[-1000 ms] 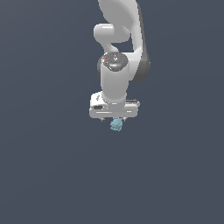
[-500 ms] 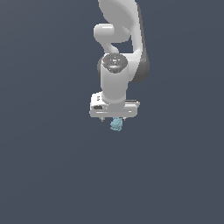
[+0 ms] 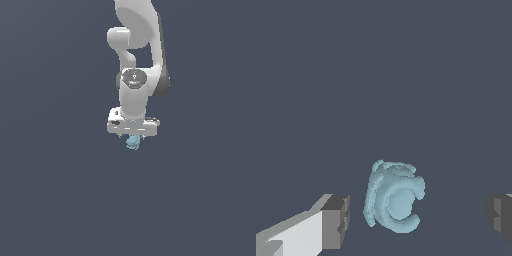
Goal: Pick up the object and move it to a goal position.
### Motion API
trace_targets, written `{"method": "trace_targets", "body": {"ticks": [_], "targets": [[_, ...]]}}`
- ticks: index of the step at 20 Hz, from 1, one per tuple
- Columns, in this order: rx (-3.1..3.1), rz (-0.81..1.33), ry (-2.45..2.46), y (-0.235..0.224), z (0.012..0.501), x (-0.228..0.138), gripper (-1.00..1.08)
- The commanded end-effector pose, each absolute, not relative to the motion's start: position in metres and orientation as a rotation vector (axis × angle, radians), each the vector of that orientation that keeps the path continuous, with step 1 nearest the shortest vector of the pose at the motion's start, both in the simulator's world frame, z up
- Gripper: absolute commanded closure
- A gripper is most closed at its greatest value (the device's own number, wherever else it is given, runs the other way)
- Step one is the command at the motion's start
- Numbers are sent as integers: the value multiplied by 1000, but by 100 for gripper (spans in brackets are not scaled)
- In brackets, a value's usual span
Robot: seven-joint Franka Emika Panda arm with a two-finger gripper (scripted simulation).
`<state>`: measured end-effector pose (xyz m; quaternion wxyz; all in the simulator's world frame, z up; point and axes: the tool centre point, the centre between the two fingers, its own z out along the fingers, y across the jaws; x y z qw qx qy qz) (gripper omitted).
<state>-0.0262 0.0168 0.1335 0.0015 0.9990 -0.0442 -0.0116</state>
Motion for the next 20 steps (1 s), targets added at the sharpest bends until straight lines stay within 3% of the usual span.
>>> {"method": "trace_targets", "body": {"ticks": [1,10,20], "targets": [[3132,-27,-211,21,121,-35,-92],[3117,-4,-390,28,94,-60,-92],[3115,-2,-410,29,86,-63,-92]]}}
